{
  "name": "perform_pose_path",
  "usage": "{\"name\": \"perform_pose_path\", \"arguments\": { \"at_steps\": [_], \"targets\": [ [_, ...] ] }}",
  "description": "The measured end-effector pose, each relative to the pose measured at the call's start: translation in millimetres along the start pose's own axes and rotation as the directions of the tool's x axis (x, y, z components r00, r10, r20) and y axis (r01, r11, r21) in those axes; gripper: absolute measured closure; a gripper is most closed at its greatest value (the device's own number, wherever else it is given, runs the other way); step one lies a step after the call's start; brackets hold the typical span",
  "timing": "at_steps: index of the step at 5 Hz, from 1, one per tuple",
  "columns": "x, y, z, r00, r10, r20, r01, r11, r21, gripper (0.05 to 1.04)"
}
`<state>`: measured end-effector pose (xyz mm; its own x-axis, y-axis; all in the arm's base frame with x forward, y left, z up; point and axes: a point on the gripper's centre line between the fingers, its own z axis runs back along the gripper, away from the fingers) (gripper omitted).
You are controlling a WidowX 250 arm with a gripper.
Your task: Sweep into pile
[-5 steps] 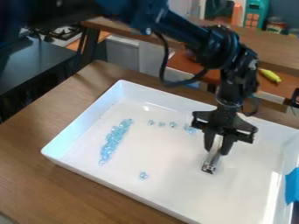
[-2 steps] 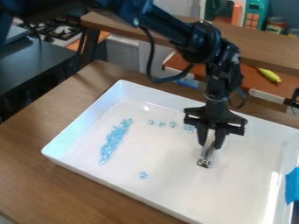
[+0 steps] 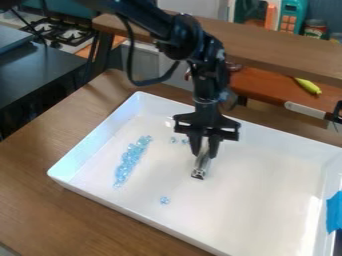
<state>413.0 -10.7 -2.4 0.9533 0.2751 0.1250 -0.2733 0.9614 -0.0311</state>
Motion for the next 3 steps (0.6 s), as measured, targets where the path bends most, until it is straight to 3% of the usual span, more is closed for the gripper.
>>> {"name": "perform_pose_path", "arguments": {
  "at_steps": [3],
  "targets": [
    [-2, 53, 2, 0.988, 0.145, 0.049, -0.145, 0.989, -0.004, 0.756]
  ]
}}
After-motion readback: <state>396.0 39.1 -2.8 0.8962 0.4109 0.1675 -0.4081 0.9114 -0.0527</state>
